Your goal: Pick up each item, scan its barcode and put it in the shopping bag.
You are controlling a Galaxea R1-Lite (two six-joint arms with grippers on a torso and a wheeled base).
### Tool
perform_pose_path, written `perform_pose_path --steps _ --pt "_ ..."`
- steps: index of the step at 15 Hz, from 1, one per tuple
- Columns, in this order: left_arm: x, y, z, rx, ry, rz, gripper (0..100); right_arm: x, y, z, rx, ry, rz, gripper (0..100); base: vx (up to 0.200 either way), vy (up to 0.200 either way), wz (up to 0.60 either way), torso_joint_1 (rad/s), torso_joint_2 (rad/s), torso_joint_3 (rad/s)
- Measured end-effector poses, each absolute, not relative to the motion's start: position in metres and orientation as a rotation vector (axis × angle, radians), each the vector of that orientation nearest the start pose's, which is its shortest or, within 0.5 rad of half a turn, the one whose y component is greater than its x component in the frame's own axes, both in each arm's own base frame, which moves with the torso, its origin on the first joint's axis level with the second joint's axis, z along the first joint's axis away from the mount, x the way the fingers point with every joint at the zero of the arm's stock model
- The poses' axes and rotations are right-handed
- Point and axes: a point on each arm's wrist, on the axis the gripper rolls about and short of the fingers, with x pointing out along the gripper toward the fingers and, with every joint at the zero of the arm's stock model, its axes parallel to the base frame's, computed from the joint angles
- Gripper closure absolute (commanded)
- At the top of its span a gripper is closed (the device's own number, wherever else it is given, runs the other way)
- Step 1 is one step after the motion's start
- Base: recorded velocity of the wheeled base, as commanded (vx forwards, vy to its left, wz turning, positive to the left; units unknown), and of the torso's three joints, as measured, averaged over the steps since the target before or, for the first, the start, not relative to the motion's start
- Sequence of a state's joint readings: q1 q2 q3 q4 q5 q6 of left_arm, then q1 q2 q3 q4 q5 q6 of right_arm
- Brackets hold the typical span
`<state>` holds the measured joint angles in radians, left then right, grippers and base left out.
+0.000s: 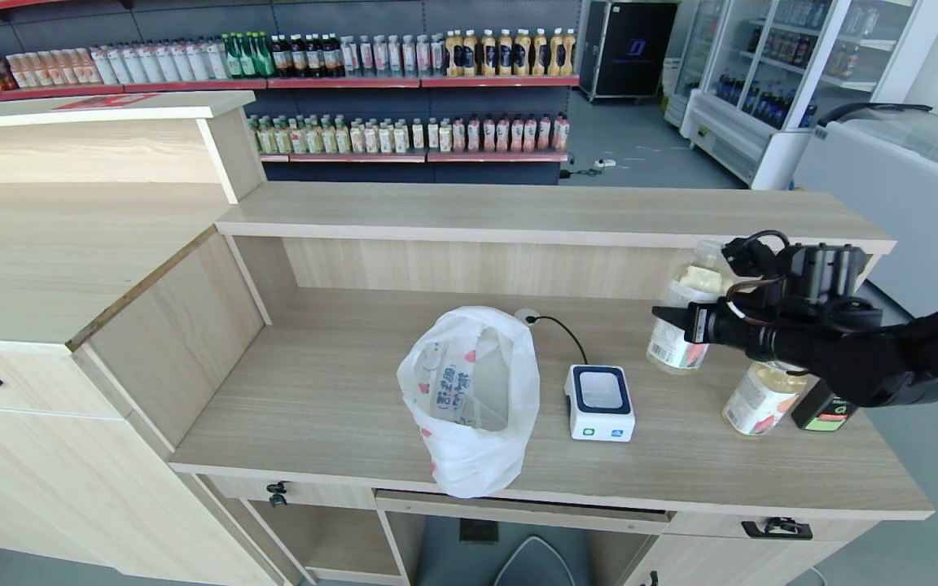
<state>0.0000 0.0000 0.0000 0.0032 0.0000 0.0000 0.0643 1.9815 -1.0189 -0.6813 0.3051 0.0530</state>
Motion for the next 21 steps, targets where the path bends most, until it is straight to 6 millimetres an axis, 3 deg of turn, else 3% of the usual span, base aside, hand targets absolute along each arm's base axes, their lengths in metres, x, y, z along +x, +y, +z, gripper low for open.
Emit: perform_pose_path --steps 3,7,13,21 --pt "-0.023 0.000 0.075 0.000 0.003 0.000 0 0.320 0.025 0.213 0.220 0.289 0.733 100 0.000 0.000 0.00 0.000 0.00 0.000" --pt "-0.023 0.000 0.075 0.001 0.003 0.000 0 0.250 0.027 0.255 0.269 0.296 1.027 100 0.000 0.000 0.00 0.000 0.00 0.000" --pt "-0.023 0.000 0.075 0.000 0.003 0.000 0 0.175 0.044 0.269 0.297 0.378 1.221 100 0.000 0.000 0.00 0.000 0.00 0.000" --pt "-0.023 0.000 0.075 0.001 0.003 0.000 0 0.127 0.049 0.263 0.315 0.468 1.297 100 0.000 0.000 0.00 0.000 0.00 0.000"
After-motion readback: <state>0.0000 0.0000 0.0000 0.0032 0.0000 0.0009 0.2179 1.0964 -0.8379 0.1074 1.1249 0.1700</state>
